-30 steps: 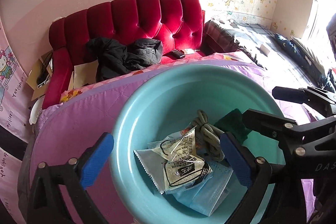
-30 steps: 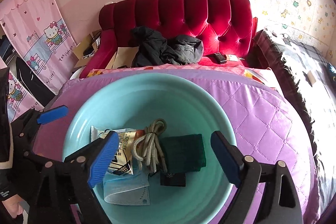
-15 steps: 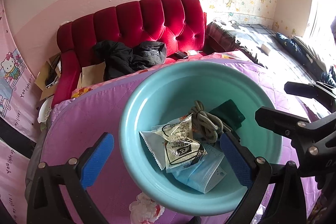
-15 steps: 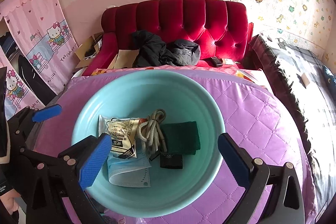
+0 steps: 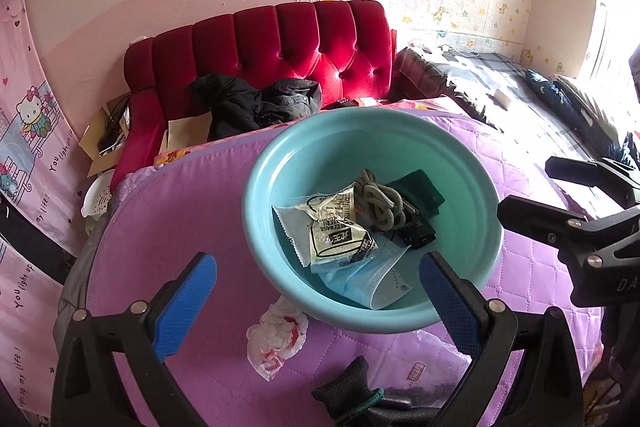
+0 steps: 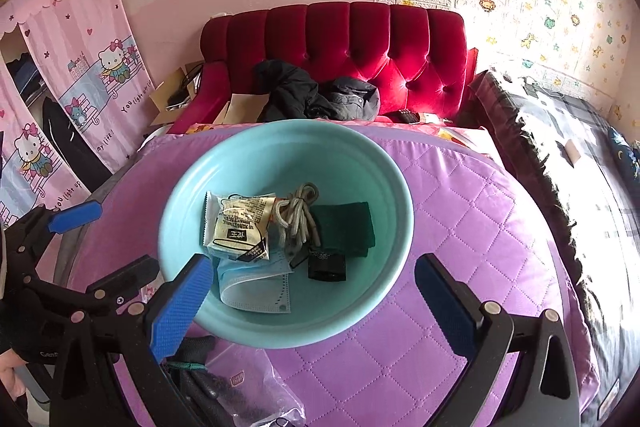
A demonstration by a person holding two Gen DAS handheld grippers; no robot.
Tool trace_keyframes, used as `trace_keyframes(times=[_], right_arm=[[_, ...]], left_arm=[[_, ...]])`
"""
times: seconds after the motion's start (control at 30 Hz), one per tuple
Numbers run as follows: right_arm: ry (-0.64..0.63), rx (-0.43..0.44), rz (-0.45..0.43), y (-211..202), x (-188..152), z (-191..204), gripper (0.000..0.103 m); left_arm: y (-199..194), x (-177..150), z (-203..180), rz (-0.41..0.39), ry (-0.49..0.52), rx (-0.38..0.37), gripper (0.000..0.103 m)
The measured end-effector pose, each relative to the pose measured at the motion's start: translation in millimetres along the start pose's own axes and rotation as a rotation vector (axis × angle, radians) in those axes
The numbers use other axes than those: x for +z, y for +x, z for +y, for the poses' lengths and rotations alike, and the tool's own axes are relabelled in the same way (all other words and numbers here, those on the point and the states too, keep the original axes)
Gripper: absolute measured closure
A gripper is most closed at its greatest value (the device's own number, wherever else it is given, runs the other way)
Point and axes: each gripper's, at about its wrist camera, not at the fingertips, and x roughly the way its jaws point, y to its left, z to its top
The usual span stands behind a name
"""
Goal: Organize soft objects
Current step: 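Withdraw both tools from the basin toward the black glove and zip bag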
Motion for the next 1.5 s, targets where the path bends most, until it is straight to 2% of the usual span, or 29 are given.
trace_keyframes(times=[0.1,0.4,0.6,0.83,1.03,1.23,1.5], right_arm=[[0.011,0.035,0.018,-6.3,-10.7,-0.1,0.000],[0.001,0.058,0.051,-11.9,-48.0,5.0,0.000],[-0.007,0.054,0.075,-9.8,-70.3,8.8,0.000],[-0.070,-0.003,0.103,-5.5,-96.3,14.2,0.000],[-0.051,0.008,0.145,0.9,-120.4,10.5,0.000],[-0.047,0.014,0.181,7.1,-135.5,10.7,0.000],[-0.048,-0.004,0.170,6.5,-132.0,7.5,0.000]], left_arm=[[-5.2,-11.2,-0.7,0.016,-0.010,-0.015,0.000],[-18.9,-51.9,-9.7,0.044,-0.008,-0.007,0.000],[-18.1,-82.7,-11.2,0.084,-0.050,-0.025,0.000],[-17.8,-115.3,-12.5,0.124,-0.086,-0.013,0.000],[-17.7,-139.4,-18.4,0.163,-0.094,-0.020,0.000],[-11.8,-156.7,-21.9,0.213,-0.131,-0.043,0.000],[-7.1,-158.6,-25.0,0.230,-0.139,-0.066,0.000]])
